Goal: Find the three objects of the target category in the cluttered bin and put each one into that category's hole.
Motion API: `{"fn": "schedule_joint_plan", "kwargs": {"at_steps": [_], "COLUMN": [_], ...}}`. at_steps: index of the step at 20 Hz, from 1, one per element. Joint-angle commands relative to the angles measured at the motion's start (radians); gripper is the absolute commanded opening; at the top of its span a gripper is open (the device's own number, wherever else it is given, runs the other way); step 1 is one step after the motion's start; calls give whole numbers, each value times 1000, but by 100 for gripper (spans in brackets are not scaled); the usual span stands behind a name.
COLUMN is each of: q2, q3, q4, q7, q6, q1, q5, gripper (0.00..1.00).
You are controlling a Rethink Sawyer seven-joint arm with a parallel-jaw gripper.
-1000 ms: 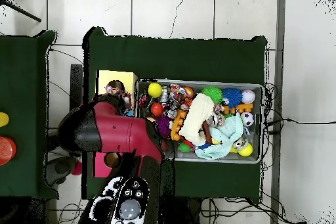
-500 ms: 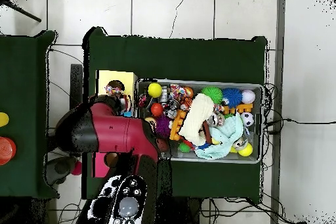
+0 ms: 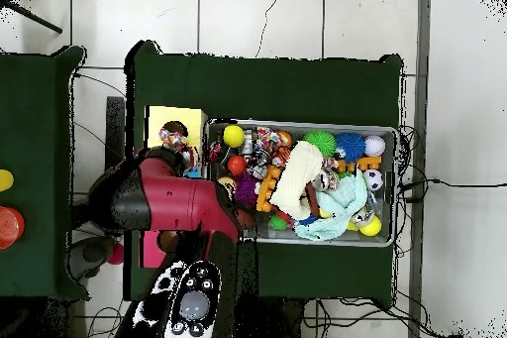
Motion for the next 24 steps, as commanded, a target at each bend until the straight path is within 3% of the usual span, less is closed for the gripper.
{"fn": "schedule_joint_plan", "kwargs": {"at_steps": [1,11,17,24], "q2": [70,67,32,5], "q3": [83,105,127,155], "q4": [84,85,91,97], "q7": [196,197,220,256], "q6": [-65,-44,34,46], "q1": [-42,-56,-62,-68], "q5": [-13,7,53,112], "gripper": [0,0,0,0]}}
